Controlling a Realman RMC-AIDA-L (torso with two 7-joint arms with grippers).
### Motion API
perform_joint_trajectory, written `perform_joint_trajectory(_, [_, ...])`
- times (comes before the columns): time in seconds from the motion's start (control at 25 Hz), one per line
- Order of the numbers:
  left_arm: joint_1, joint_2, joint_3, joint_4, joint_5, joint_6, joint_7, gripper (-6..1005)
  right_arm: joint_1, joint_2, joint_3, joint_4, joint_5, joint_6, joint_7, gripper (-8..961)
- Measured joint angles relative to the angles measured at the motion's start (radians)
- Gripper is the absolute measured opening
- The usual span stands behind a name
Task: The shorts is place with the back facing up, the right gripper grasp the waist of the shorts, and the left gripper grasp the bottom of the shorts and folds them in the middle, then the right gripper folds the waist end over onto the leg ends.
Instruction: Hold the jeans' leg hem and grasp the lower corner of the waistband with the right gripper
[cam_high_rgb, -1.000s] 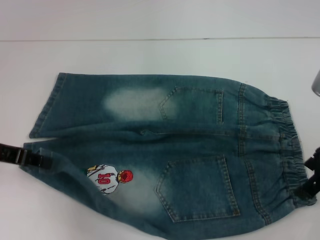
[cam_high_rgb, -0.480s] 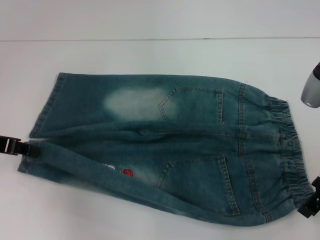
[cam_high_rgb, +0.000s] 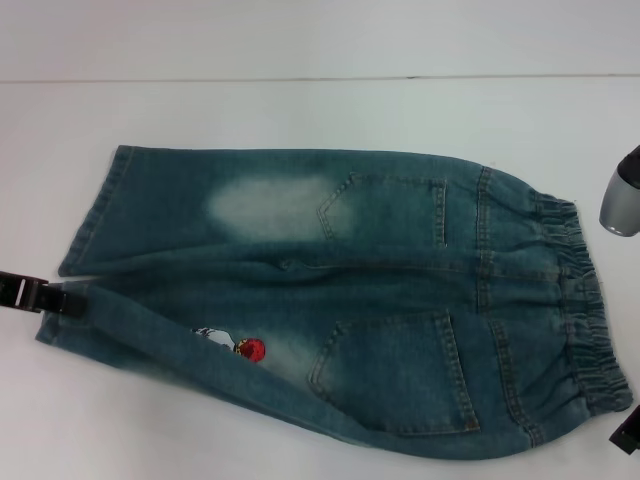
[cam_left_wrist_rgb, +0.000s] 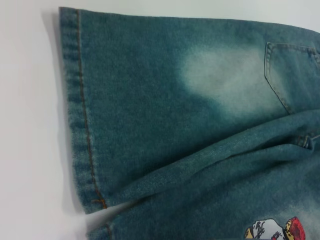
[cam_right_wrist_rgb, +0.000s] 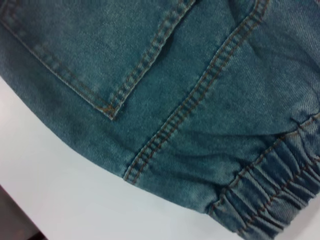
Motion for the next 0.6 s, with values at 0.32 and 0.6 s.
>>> perform_joint_trajectory(0.32, [-0.002,-0.001,0.0,-0.001,0.0,0.001,0.001,78,-0.015,0.001,0.003,0.028,0.028,0.046,-0.003,892])
perform_joint_trajectory(0.6, [-0.002,-0.001,0.0,-0.001,0.0,-0.003,0.001,77,-0.029,-0.001,0.002,0.028,0.081,0.072,-0.022,891])
